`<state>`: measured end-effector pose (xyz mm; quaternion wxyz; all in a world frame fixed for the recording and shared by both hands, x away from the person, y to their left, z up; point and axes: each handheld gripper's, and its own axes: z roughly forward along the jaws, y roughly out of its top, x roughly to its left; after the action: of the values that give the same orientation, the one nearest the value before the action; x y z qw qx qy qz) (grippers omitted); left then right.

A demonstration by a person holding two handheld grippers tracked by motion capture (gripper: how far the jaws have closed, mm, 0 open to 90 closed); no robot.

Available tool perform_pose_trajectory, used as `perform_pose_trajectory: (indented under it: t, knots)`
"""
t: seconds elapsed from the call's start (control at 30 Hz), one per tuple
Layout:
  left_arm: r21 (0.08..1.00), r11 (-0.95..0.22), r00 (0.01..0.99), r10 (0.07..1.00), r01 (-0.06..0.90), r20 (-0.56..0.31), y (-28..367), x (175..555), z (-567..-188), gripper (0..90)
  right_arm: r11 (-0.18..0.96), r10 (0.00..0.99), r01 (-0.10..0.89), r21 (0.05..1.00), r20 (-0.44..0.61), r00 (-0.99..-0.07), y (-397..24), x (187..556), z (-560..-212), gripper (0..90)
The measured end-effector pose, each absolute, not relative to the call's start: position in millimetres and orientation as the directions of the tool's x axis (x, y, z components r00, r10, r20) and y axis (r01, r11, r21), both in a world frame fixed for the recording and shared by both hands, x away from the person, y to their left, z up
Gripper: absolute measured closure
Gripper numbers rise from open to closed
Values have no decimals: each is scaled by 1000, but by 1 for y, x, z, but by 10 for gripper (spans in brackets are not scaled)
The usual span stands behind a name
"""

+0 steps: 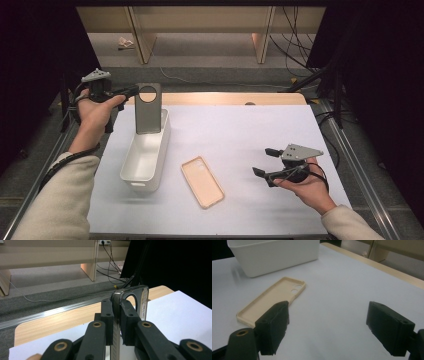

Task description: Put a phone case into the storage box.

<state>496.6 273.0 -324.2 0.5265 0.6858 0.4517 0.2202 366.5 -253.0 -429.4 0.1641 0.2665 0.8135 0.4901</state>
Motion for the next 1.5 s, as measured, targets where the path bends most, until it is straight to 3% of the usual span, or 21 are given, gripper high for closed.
perform_pose_trajectory:
  t: [1.5]
  knots:
    - [917, -79, 483, 866, 391, -131, 269, 522, -339, 820, 368, 599, 286, 885, 10, -801, -253, 367, -431, 161]
